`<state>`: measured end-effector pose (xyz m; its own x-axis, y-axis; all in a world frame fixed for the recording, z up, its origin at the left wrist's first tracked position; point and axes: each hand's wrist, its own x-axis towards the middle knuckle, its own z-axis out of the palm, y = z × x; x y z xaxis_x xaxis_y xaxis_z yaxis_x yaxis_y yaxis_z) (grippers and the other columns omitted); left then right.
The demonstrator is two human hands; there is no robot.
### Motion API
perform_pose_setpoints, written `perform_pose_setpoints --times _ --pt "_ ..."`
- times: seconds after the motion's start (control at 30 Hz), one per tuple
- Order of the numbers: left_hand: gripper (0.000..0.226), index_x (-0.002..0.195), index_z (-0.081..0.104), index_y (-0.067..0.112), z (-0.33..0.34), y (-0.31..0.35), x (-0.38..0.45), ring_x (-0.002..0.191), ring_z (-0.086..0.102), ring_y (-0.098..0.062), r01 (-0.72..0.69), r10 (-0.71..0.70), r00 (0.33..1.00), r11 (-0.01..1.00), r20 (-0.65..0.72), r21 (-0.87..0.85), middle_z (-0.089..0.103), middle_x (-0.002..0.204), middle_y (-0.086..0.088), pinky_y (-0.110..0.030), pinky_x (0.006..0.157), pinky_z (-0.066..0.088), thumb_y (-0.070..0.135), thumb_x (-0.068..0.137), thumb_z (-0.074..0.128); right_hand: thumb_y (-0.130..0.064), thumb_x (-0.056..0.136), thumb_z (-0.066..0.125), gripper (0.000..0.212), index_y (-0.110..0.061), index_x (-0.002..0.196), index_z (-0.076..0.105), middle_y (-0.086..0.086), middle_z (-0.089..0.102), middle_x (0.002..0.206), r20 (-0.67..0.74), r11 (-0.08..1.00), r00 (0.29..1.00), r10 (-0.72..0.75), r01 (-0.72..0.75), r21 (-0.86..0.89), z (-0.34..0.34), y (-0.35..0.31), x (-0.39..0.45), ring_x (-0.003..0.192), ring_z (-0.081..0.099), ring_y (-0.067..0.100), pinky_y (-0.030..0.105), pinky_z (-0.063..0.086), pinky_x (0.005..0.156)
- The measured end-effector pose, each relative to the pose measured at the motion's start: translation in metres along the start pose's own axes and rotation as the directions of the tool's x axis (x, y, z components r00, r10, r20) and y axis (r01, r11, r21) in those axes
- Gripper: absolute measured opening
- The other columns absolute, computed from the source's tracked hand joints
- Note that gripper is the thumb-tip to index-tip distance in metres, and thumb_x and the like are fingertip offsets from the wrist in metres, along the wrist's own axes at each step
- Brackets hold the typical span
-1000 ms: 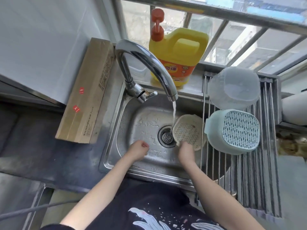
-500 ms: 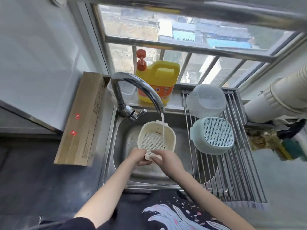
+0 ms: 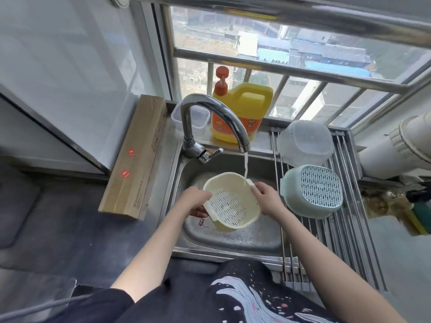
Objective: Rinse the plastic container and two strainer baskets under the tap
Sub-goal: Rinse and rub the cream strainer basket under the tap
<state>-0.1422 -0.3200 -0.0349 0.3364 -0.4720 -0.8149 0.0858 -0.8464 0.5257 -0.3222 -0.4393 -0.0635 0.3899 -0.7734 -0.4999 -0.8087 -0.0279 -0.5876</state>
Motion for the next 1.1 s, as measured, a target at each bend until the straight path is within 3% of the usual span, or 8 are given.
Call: perform_pose_setpoints --times 0.1,0.23,0.33,0.4,0.47,0.67,0.93,1.1 --pt "0.023 0.112 0.053 -0.001 0.003 -0.001 0.002 0.035 0.059 -0.011 -0.016 0.021 0.998 0.996 0.057 -0.092 0.063 0.071 -0.012 -0.019 0.037 0.049 0.014 0.093 0.049 -0.029 0.099 0.044 0.033 -0.009 0.113 0.066 0.001 0.065 0.09 -0.028 1.0 0.999 -0.02 0.02 0.016 -0.004 0.003 -0.005 0.08 0.061 0.019 0.042 0.056 0.07" --pt "0.025 0.109 0.056 0.007 0.007 -0.01 0.008 0.037 0.057 -0.007 -0.086 0.094 0.994 0.989 0.059 -0.122 0.062 0.071 -0.006 -0.018 0.038 0.048 0.027 0.099 0.045 -0.026 0.099 0.046 0.03 -0.01 0.113 0.067 0.009 0.066 0.083 0.009 0.988 0.998 0.06 -0.06 0.141 -0.011 0.001 -0.013 0.058 0.057 0.017 0.026 0.048 0.042" --pt "0.028 0.102 0.059 0.009 0.013 -0.018 0.015 0.046 0.051 -0.012 -0.154 0.155 0.988 0.982 0.002 -0.107 0.057 0.068 -0.005 -0.021 0.043 0.046 0.027 0.1 0.038 -0.028 0.096 0.051 0.032 -0.013 0.12 0.064 0.006 0.07 0.092 -0.072 0.966 0.994 0.078 -0.058 0.25 -0.018 -0.006 -0.021 0.067 0.065 0.02 0.033 0.057 0.052" --pt "0.025 0.092 0.058 0.013 0.021 -0.021 0.017 0.048 0.048 -0.017 -0.177 0.18 0.984 0.979 0.02 -0.098 0.055 0.067 -0.008 -0.026 0.048 0.042 0.024 0.099 0.037 -0.031 0.095 0.052 0.035 -0.013 0.122 0.065 0.007 0.071 0.106 -0.165 0.985 0.986 0.037 -0.008 0.172 -0.023 -0.011 -0.025 0.085 0.068 0.024 0.043 0.059 0.071" --pt "0.023 0.09 0.056 0.015 0.03 -0.023 0.02 0.045 0.049 -0.018 -0.153 0.162 0.985 0.98 0.065 -0.126 0.054 0.066 -0.009 -0.029 0.05 0.041 0.024 0.1 0.037 -0.031 0.096 0.051 0.036 -0.012 0.123 0.064 0.007 0.069 0.115 -0.233 0.998 0.972 -0.016 0.03 0.059 -0.029 -0.016 -0.028 0.101 0.065 0.024 0.038 0.052 0.087" --pt "0.021 0.1 0.055 0.016 0.05 -0.021 0.023 0.061 0.061 -0.024 -0.104 0.123 0.988 0.978 0.097 -0.178 0.052 0.077 -0.01 -0.03 0.052 0.059 0.019 0.102 0.034 -0.029 0.097 0.051 0.04 -0.016 0.135 0.055 0.004 0.063 0.129 -0.248 0.957 0.934 -0.257 0.21 -0.199 -0.044 -0.032 -0.028 0.118 0.057 0.022 0.036 0.043 0.099" --pt "0.022 0.104 0.056 0.015 0.059 -0.002 0.027 0.063 0.065 -0.023 -0.135 0.173 0.979 0.944 0.105 -0.302 0.057 0.086 -0.01 -0.029 0.058 0.06 0.014 0.102 0.035 -0.025 0.098 0.053 0.037 -0.016 0.133 0.056 0.01 0.067 0.119 -0.343 0.865 0.8 -0.493 0.406 -0.295 -0.054 -0.03 -0.033 0.103 0.063 0.026 0.028 0.043 0.077" --pt "0.036 0.131 0.054 0.016 0.054 0.017 0.02 0.083 0.067 -0.025 -0.385 0.372 0.922 0.905 -0.103 -0.179 0.065 0.107 -0.013 -0.033 0.066 0.061 0.012 0.096 0.051 -0.029 0.099 0.051 0.032 -0.016 0.127 0.059 0.0 0.068 0.086 -0.545 0.933 0.764 -0.345 0.345 -0.108 -0.057 -0.002 -0.029 0.068 0.058 0.011 0.024 0.036 0.063"
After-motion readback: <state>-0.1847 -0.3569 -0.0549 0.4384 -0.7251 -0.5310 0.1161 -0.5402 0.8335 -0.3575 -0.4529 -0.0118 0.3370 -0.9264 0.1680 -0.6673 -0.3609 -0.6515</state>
